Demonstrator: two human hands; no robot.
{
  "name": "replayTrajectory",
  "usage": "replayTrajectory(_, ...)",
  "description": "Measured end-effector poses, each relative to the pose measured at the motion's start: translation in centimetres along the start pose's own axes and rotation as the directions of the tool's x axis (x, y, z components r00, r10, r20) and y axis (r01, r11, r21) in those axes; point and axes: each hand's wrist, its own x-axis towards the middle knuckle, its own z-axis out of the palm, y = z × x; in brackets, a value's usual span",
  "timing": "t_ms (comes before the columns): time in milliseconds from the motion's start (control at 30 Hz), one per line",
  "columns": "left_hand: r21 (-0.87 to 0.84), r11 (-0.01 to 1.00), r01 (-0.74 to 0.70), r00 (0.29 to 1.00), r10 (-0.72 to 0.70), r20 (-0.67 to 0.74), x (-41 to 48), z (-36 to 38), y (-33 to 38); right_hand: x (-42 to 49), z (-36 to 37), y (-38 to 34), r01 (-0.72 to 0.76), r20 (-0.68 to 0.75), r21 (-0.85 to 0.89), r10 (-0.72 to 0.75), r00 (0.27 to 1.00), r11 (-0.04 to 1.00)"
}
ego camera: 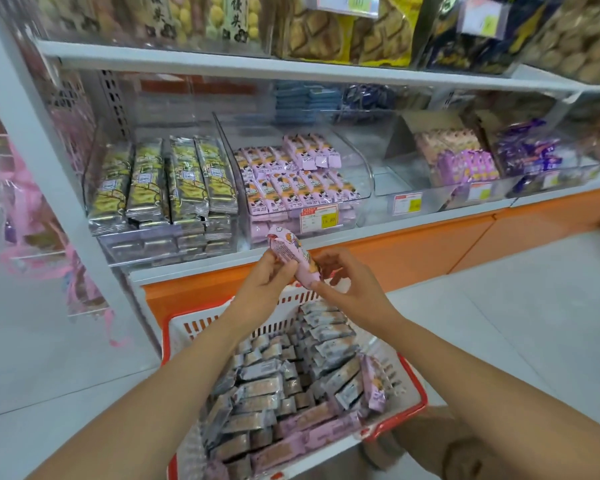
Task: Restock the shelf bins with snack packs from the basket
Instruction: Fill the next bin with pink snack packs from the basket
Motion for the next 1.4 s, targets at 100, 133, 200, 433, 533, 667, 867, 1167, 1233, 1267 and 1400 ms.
replayTrajectory(100, 0.273, 0.953, -0.134, 0.982, 0.165, -0.096, 1.0, -0.6, 1.1, 1.7, -1.0, -1.4, 0.02, -0.035, 0.024, -0.019, 0.999, 1.0)
replayTrajectory(133, 0.468, 0.861, -0.197, 0.941, 0.301, -0.157, 1.4, -1.2, 1.3, 2.5, -1.4, -1.9, 0.025, -0.057, 0.024, -0.024, 0.998, 0.999)
replayTrajectory(200, 0.756, 0.615, -0.226, 0.805, 0.555, -0.211, 2.1, -2.6, 1.8, 4.4, -2.1, -2.5, 0.034, -0.102, -0.014, -0.036, 0.994, 0.999)
replayTrajectory(433, 0.98, 0.199, -0.031, 0.842, 0.534, -0.082, 4.1, -6.6, 0.4, 13.4, -3.2, -2.2, -0.051, -0.226, -0.285, -0.015, 0.974, 0.957)
replayTrajectory(533, 0.991, 0.136, -0.02, 0.836, 0.546, -0.058, 4.5, -7.1, -0.8, 17.4, -2.9, -2.0, -0.1, -0.225, -0.376, 0.014, 0.974, 0.921)
replayTrajectory(667, 0.995, 0.104, -0.001, 0.782, 0.619, -0.064, 5.3, -7.0, -2.0, 21.8, -2.0, -1.7, -0.132, -0.246, -0.485, 0.01, 0.969, 0.864)
replayTrajectory(867, 0.995, 0.094, -0.039, 0.772, 0.635, -0.03, 5.7, -7.6, -2.6, 26.1, -0.4, -0.5, -0.187, -0.278, -0.56, 0.029, 0.96, 0.807)
replayTrajectory(1167, 0.997, 0.071, -0.036, 0.803, 0.596, -0.013, 5.4, -7.7, -2.3, 26.9, 0.5, 0.8, -0.169, -0.234, -0.638, 0.021, 0.972, 0.751)
replayTrajectory(1233, 0.997, 0.074, -0.032, 0.817, 0.576, -0.017, 5.3, -7.6, -2.2, 26.1, 0.2, 0.4, -0.136, -0.212, -0.626, 0.001, 0.977, 0.767)
replayTrajectory(1267, 0.997, 0.077, -0.031, 0.825, 0.565, -0.018, 5.2, -7.6, -2.1, 25.5, 0.1, 0.2, -0.118, -0.206, -0.616, -0.016, 0.978, 0.779)
replayTrajectory(1400, 0.998, 0.06, -0.032, 0.856, 0.517, -0.004, 4.5, -7.5, -1.3, 21.9, 0.0, -1.3, -0.04, -0.168, -0.557, -0.065, 0.984, 0.829)
